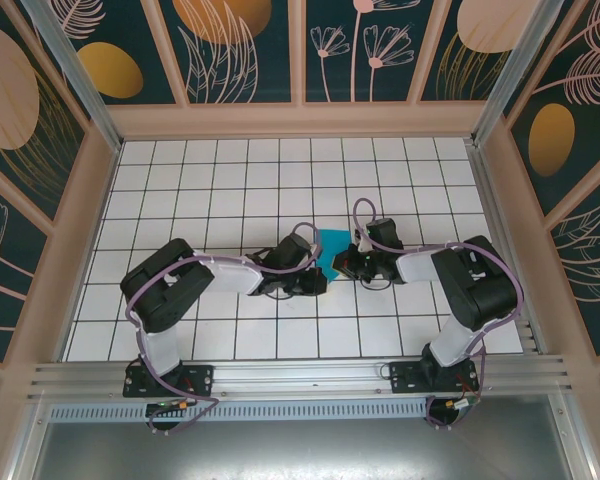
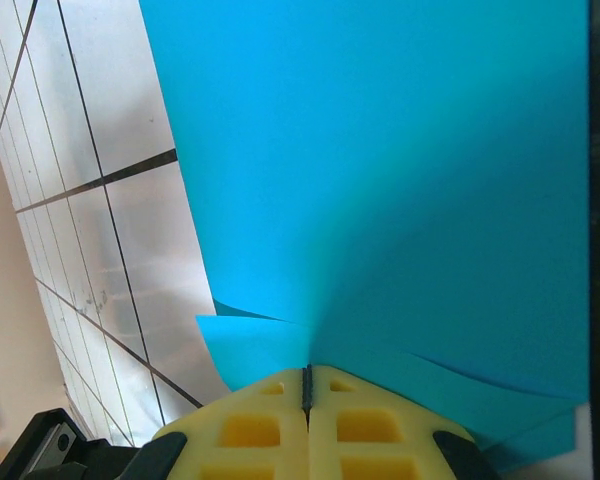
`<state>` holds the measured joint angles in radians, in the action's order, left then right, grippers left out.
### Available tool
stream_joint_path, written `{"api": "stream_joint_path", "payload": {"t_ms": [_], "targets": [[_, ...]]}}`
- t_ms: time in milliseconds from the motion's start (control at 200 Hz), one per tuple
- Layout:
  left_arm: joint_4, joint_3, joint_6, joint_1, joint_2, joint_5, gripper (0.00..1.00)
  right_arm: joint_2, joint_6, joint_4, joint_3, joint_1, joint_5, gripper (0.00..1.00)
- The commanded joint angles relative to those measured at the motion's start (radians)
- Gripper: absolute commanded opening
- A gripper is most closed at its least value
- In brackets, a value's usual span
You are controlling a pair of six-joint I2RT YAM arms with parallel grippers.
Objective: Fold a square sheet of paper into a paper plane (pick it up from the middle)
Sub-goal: Third fold the triangle at the center of the table.
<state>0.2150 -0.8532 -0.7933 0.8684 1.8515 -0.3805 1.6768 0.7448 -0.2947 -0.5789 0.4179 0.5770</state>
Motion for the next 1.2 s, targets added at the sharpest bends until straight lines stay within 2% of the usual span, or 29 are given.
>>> {"api": "stream_joint_path", "payload": {"t_ms": [0, 185, 430, 661, 791, 936, 1196], "targets": [[-0.072, 0.054, -0.027, -0.013, -0.035, -0.015, 0.08, 0.040, -0.037, 0.088, 0.010, -0.028, -0.094, 0.00], [-0.073, 0.093, -0.059, -0.046, -0.049, -0.011, 0.09, 0.047, -0.036, 0.084, 0.010, -0.029, -0.094, 0.00], [-0.097, 0.126, -0.055, -0.047, -0.050, -0.019, 0.10, 0.049, -0.033, 0.085, 0.004, -0.028, -0.091, 0.00], [-0.090, 0.130, -0.052, -0.047, -0.182, -0.006, 0.11, 0.034, 0.016, 0.049, 0.012, -0.019, -0.075, 0.00], [0.005, 0.102, -0.113, -0.047, -0.221, -0.020, 0.10, 0.012, 0.068, 0.019, 0.035, 0.002, -0.093, 0.00], [0.193, 0.072, -0.264, -0.048, -0.154, -0.080, 0.04, 0.005, 0.095, 0.006, 0.046, 0.012, -0.121, 0.00], [0.266, 0.032, -0.341, -0.047, 0.009, -0.094, 0.03, 0.008, 0.094, 0.011, 0.047, 0.013, -0.123, 0.00]]}}
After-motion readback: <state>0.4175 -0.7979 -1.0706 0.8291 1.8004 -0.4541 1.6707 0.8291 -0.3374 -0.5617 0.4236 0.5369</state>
